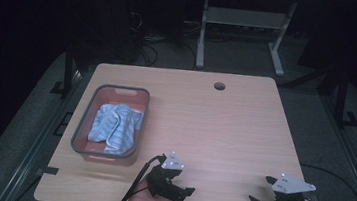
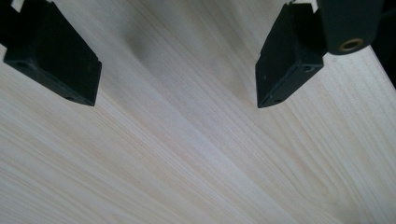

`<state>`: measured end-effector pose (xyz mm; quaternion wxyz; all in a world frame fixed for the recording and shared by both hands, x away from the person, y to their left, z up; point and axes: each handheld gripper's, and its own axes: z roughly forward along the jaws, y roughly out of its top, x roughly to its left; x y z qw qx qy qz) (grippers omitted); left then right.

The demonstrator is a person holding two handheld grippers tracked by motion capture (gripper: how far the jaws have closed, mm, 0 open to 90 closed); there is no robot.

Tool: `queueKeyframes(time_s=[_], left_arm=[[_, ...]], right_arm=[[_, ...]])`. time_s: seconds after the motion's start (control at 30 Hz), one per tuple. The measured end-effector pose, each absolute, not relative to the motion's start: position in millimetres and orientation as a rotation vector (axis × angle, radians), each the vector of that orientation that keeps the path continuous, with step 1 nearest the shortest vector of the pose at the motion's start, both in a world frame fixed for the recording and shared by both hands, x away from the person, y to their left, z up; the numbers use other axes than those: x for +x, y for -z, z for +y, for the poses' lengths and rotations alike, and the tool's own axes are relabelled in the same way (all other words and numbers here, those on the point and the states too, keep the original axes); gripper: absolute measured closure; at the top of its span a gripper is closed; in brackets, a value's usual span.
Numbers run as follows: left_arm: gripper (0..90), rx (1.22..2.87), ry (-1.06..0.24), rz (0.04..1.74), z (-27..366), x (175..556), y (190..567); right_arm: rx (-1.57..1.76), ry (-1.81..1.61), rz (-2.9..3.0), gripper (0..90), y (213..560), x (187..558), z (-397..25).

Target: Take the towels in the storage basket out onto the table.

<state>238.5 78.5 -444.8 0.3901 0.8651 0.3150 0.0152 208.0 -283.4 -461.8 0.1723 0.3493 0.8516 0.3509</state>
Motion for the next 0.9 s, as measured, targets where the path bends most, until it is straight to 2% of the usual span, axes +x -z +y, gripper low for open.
queueKeyframes(time_s=[0.6, 0.9], left_arm=[[24.6, 2.212, -0.028, 0.792, 74.8, 240.9, 441.5], [23.3, 2.216, -0.014, 0.796, 69.1, 256.8, 426.2]], right_arm=[[1.026, -1.012, 2.402, 13.8, 462.5, 209.0, -284.7], [1.047, -1.031, 2.391, 13.8, 463.3, 208.2, -284.5]])
